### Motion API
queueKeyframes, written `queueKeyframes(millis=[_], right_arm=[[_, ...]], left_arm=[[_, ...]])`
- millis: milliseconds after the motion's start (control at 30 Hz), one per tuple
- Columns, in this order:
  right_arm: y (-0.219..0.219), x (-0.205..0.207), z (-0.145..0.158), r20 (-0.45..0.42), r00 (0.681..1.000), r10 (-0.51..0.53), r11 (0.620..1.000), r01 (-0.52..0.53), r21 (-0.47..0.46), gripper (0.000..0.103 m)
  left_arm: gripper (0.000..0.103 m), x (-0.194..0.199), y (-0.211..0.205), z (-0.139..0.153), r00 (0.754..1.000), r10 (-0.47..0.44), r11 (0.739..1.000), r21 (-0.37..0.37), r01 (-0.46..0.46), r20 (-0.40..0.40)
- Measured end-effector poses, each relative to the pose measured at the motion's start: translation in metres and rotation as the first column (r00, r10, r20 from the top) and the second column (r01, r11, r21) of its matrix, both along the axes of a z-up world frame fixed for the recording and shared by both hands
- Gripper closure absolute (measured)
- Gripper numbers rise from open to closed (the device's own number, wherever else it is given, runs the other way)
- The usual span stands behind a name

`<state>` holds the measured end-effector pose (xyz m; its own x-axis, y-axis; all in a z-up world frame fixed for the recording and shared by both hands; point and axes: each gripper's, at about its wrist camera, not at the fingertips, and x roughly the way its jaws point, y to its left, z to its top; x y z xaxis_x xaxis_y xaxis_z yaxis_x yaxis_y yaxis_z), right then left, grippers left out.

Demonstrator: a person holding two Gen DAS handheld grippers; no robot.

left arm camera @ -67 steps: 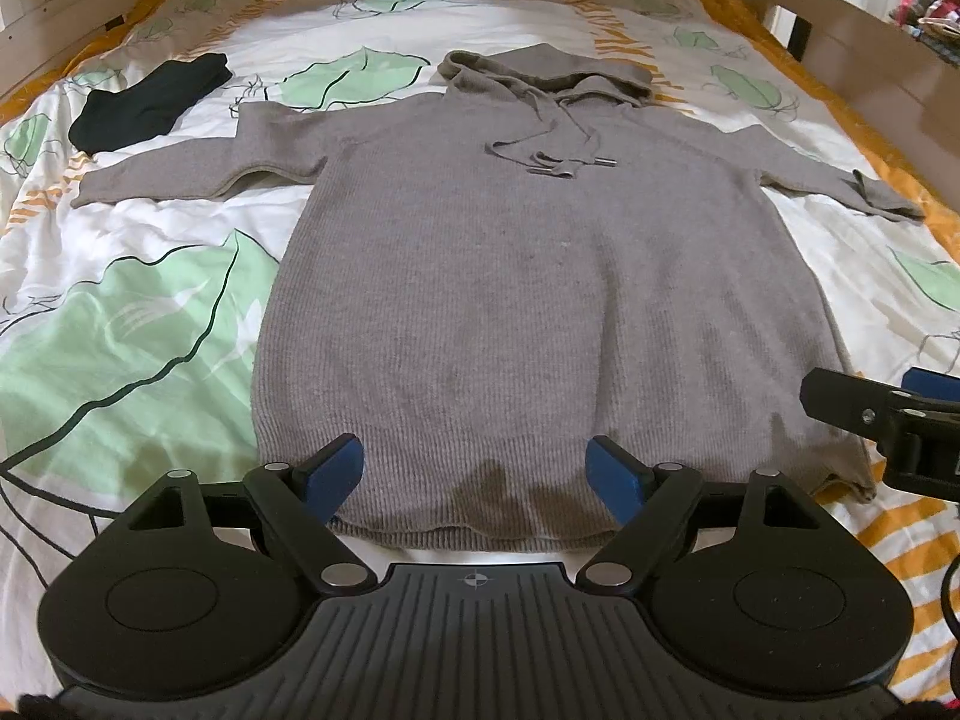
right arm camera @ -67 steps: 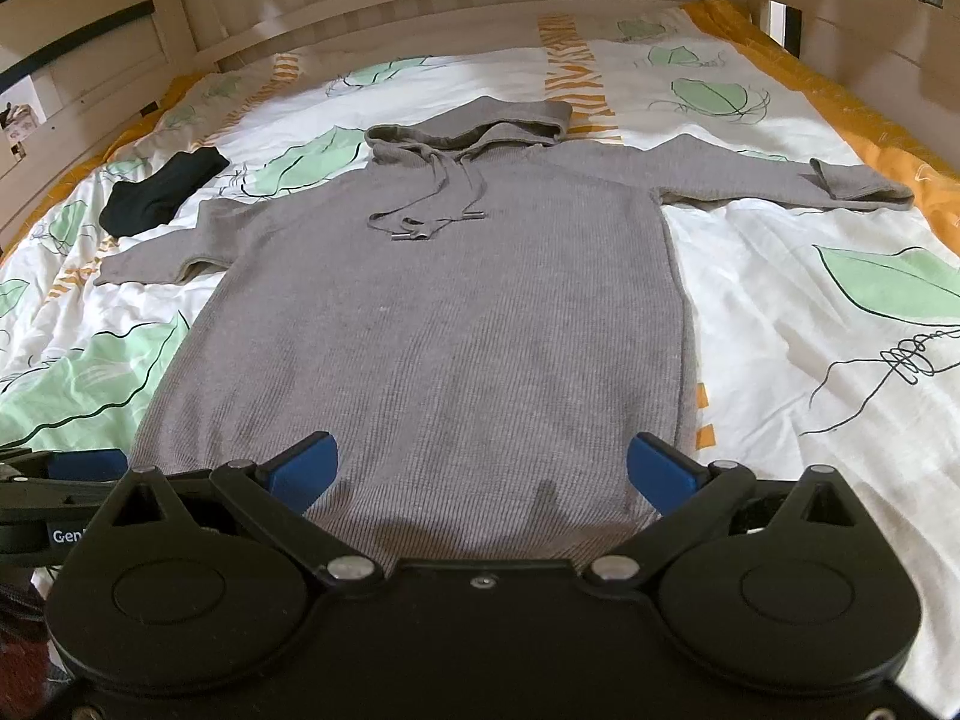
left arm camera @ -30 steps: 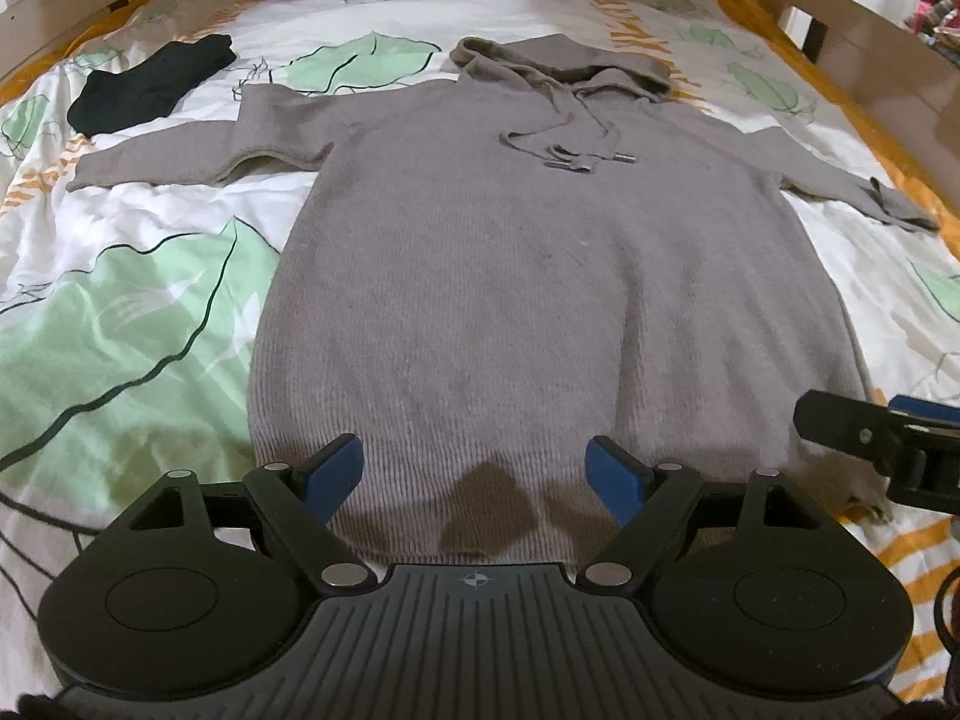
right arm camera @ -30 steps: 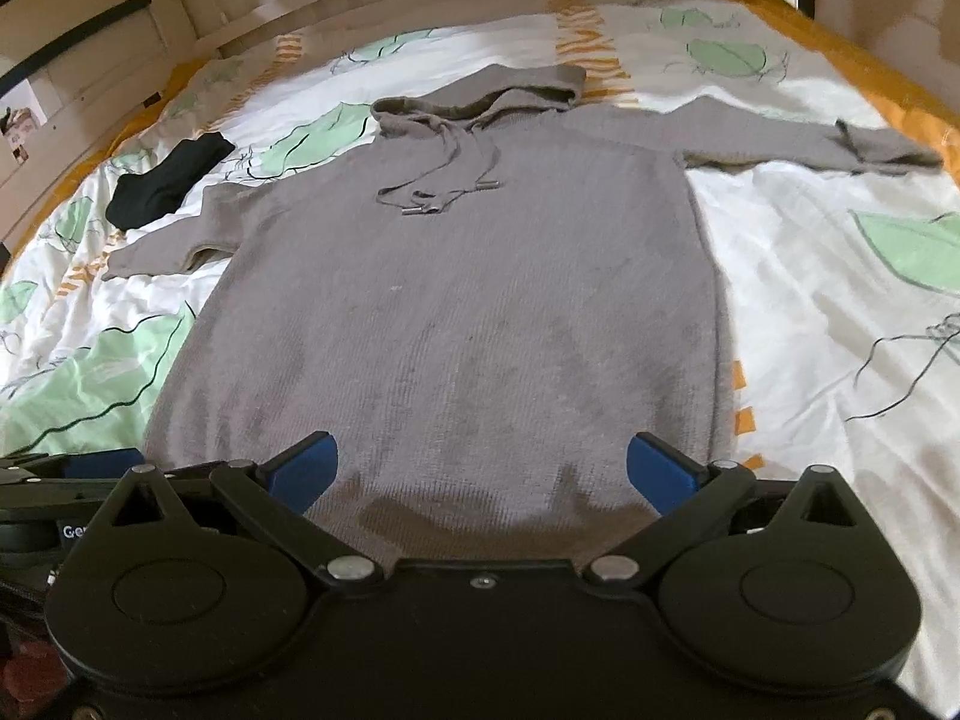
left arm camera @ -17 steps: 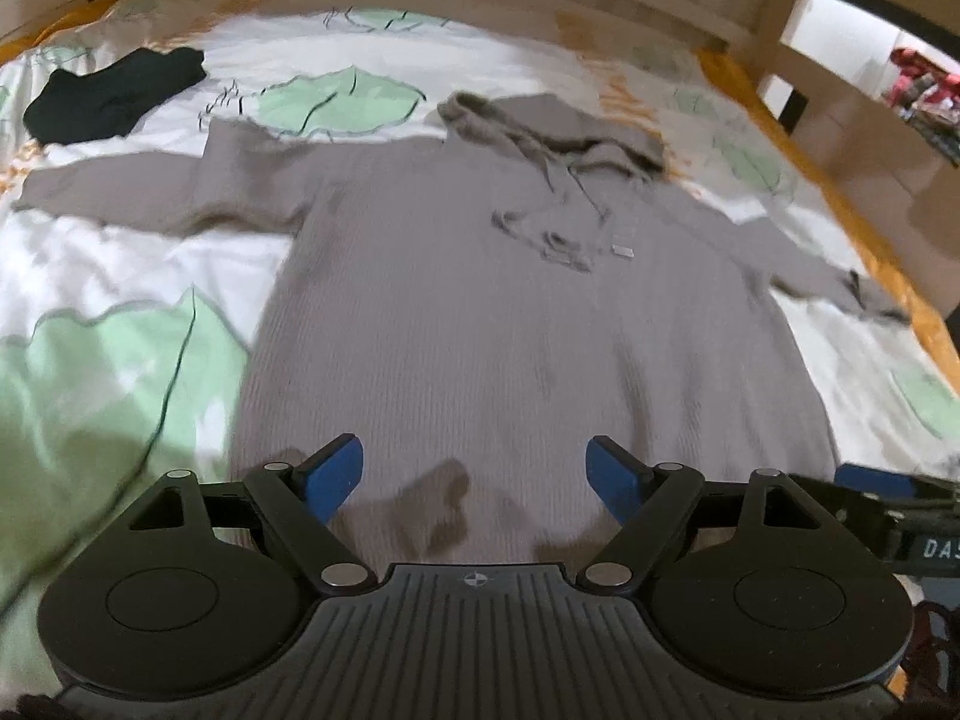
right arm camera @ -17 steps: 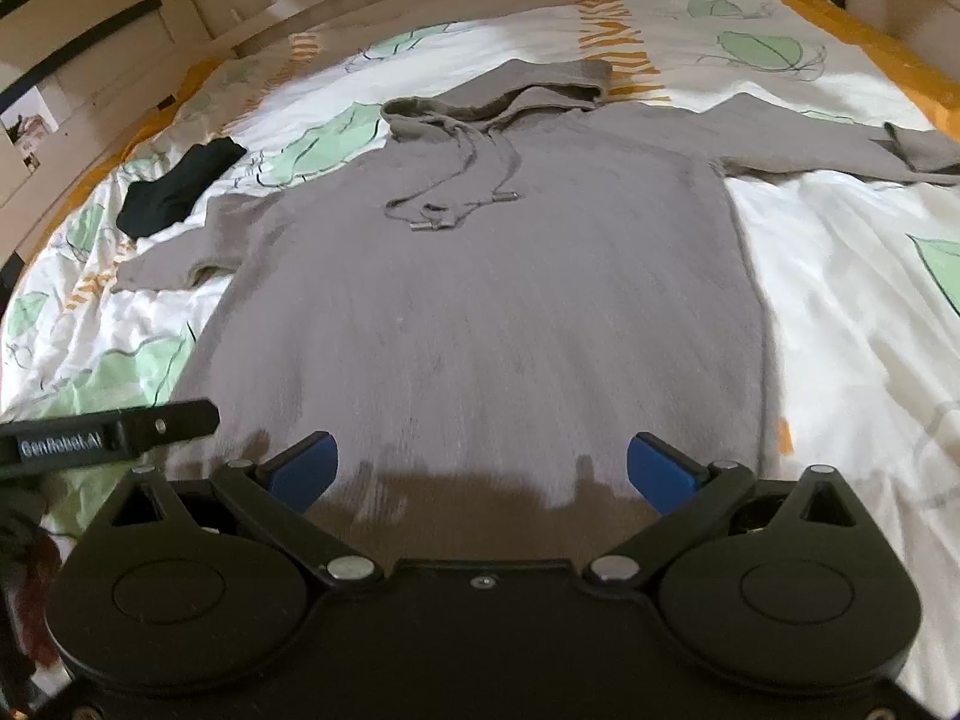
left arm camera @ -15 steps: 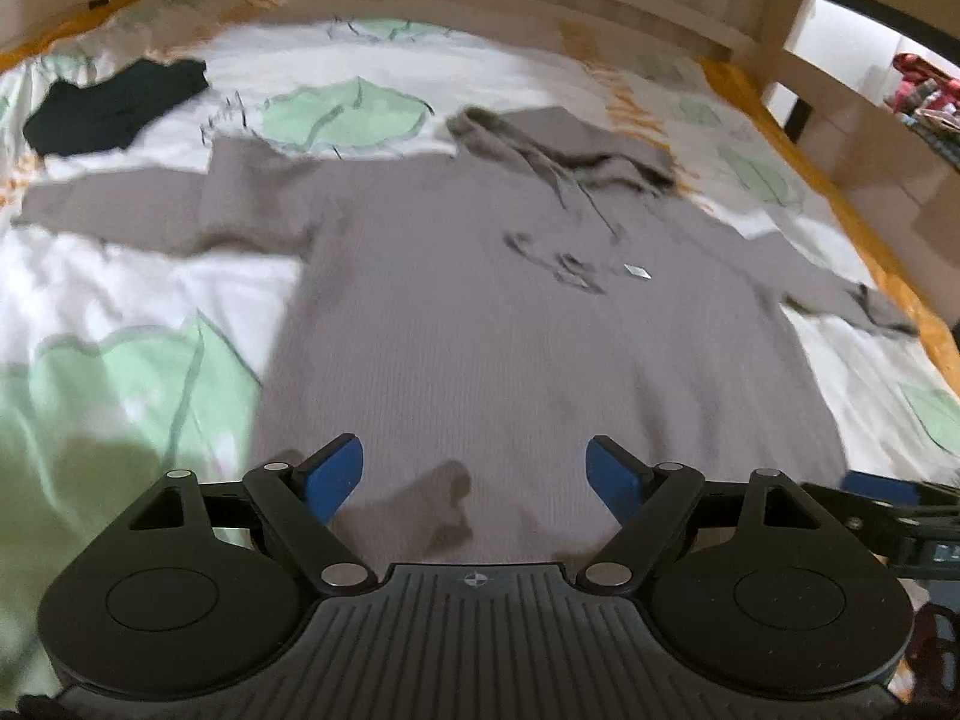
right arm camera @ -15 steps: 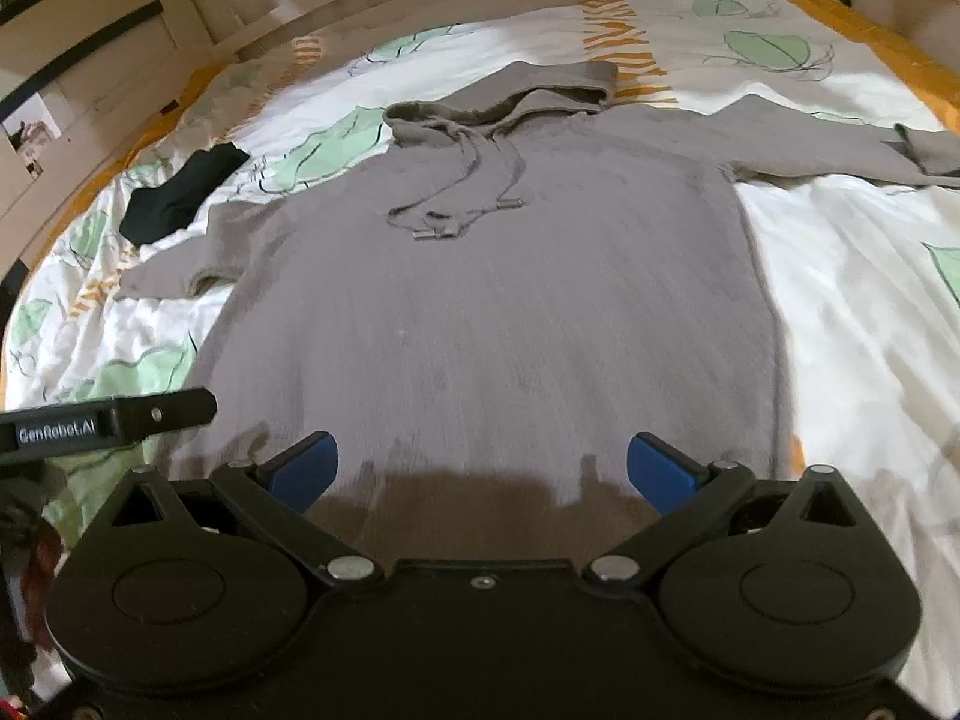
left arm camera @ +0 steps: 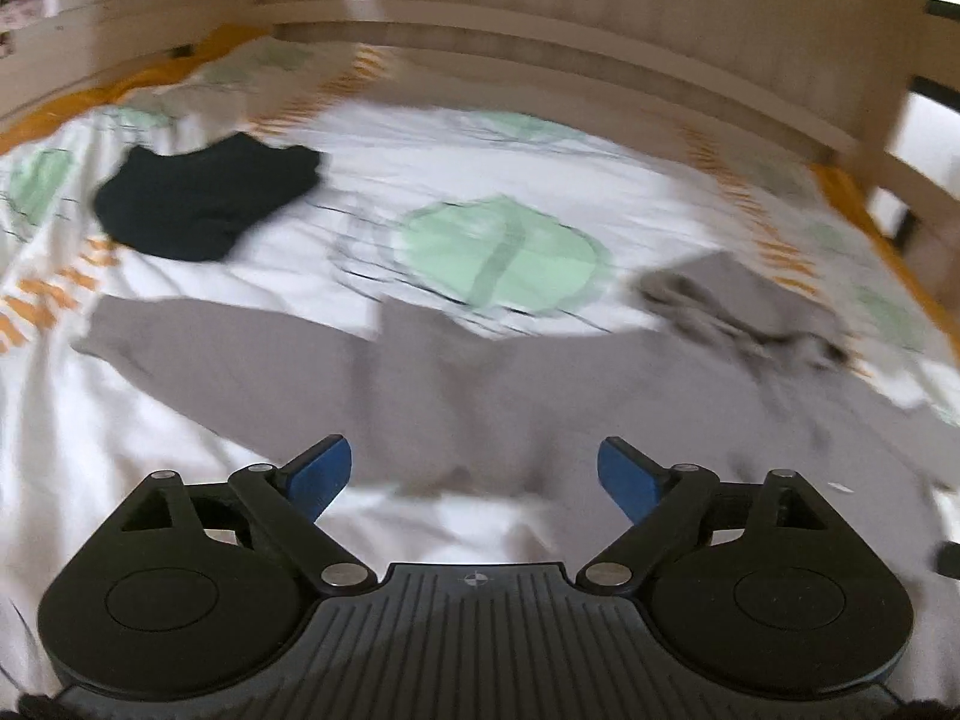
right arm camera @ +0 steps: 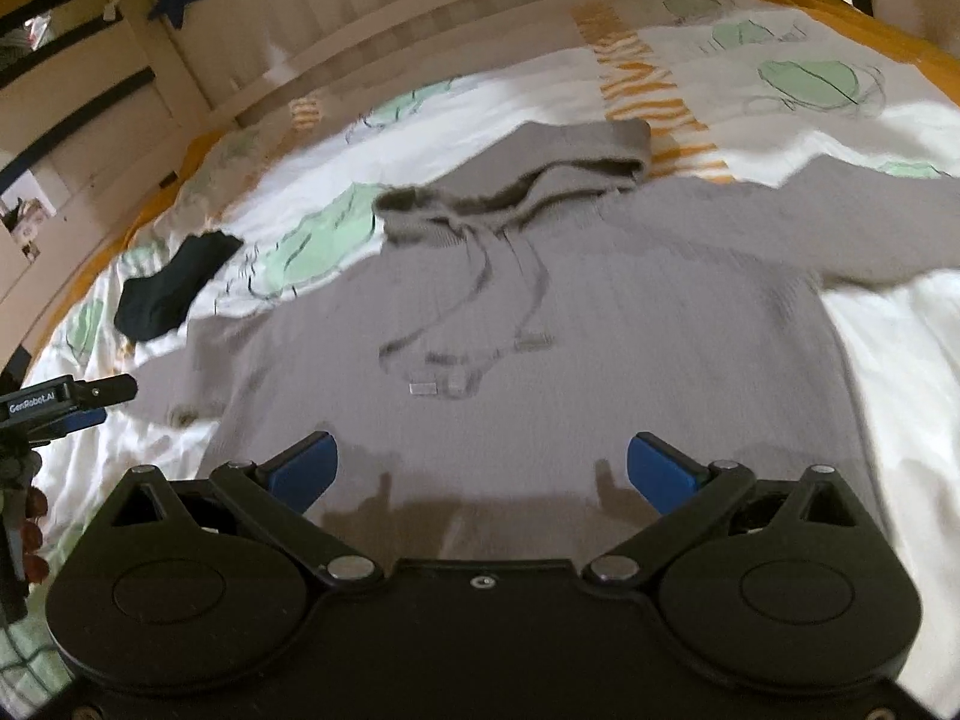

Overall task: Fold large clothes
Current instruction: 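Grasp the sleeve nearest the left tool with the left gripper and lift it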

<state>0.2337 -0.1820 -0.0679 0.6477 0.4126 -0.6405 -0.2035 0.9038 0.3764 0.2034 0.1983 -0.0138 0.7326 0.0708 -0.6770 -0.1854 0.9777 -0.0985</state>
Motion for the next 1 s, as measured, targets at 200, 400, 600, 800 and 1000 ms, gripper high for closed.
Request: queueKeyframes(millis=[200,400,600,800,1000], right_arm=[[0.020,0.028,-0.010,-0.025,0.999,0.030,1.000,-0.030,-0.004,0.000],[0.039,0.040,-0.019,-0.036,0.997,0.064,0.998,-0.064,0.008,0.000],[0.045,0.048,-0.028,-0.057,0.996,0.070,0.997,-0.069,0.033,0.000],[0.047,0.051,-0.035,-0.083,0.994,0.071,0.997,-0.069,0.033,0.000],[0.050,0.049,-0.036,-0.114,0.987,0.116,0.992,-0.110,0.065,0.000]], left_arm=[[0.013,0.035,0.072,-0.016,0.989,0.137,0.991,0.008,-0.137,-0.045],[0.013,0.057,0.142,-0.041,0.960,0.268,0.961,-0.048,-0.273,-0.084],[0.013,0.063,0.187,-0.070,0.929,0.345,0.916,-0.167,-0.364,-0.131],[0.014,0.071,0.201,-0.076,0.930,0.356,0.895,-0.254,-0.367,-0.088],[0.094,0.071,0.207,-0.067,0.917,0.398,0.886,-0.244,-0.395,-0.038]])
